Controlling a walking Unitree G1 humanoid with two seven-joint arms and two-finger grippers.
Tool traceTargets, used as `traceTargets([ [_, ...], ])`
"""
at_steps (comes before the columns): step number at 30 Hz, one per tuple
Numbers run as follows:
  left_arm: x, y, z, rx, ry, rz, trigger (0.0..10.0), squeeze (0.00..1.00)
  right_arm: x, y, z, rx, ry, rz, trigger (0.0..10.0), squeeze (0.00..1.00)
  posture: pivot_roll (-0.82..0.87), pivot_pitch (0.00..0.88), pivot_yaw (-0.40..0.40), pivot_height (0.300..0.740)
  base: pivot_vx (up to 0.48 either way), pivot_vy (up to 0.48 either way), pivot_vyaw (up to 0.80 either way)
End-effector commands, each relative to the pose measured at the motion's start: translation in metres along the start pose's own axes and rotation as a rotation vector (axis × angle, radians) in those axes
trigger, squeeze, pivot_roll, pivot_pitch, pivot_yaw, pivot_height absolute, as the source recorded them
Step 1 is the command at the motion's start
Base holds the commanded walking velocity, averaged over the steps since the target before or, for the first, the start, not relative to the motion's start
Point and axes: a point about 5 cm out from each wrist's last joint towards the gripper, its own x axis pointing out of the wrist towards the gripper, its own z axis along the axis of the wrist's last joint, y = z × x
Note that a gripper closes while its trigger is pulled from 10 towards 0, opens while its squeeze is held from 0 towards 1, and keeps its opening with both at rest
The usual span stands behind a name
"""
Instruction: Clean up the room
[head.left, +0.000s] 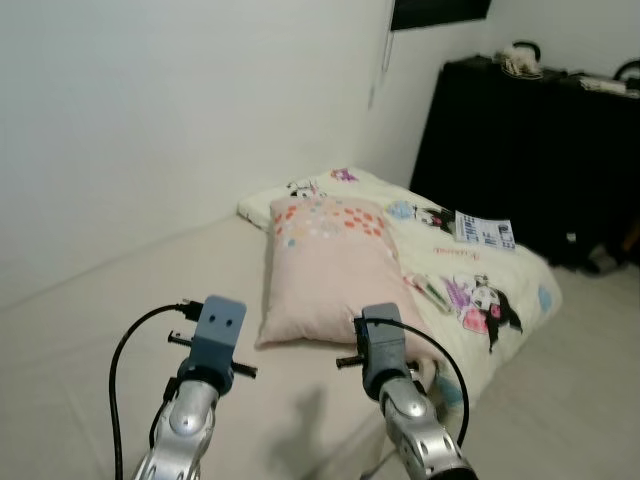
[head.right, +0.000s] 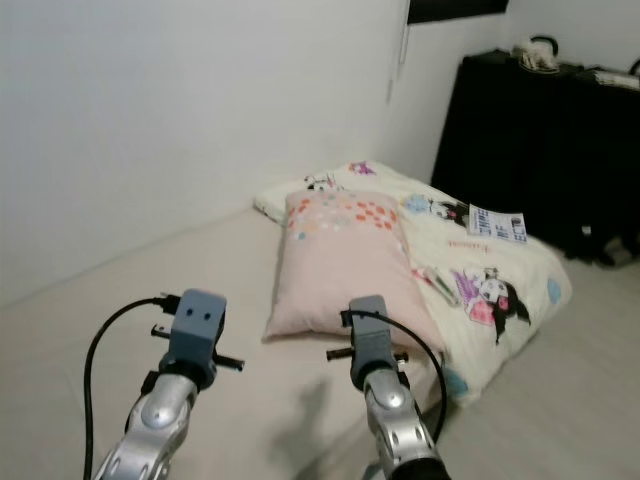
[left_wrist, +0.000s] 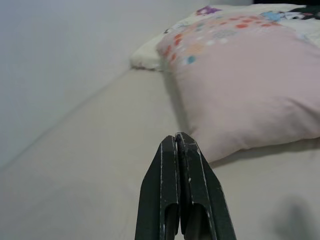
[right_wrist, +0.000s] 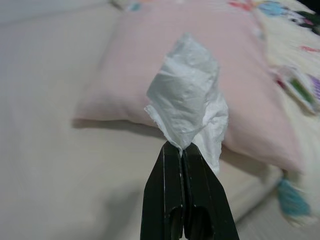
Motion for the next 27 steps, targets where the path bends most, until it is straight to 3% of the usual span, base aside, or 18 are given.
traceTargets([
  [1,-0.0009,-0.0028,-0.0026,0.014,0.01,-0.008,10.0,0.0,-0.0001,-0.0051,-0.0031,-0.008,0.015,-0.013,10.0,0.0,0.01,0.0,-0.006,0.74,0.0,0.0,-0.8],
  [27,0.0,-0.0018,-0.002,0.014,-0.011,-0.012,10.0,0.0,0.0027,-0.0031,-0.0021,-0.026,0.023,-0.013,10.0,0.0,0.01,0.0,-0.008,0.74,0.0,0.0,-0.8],
])
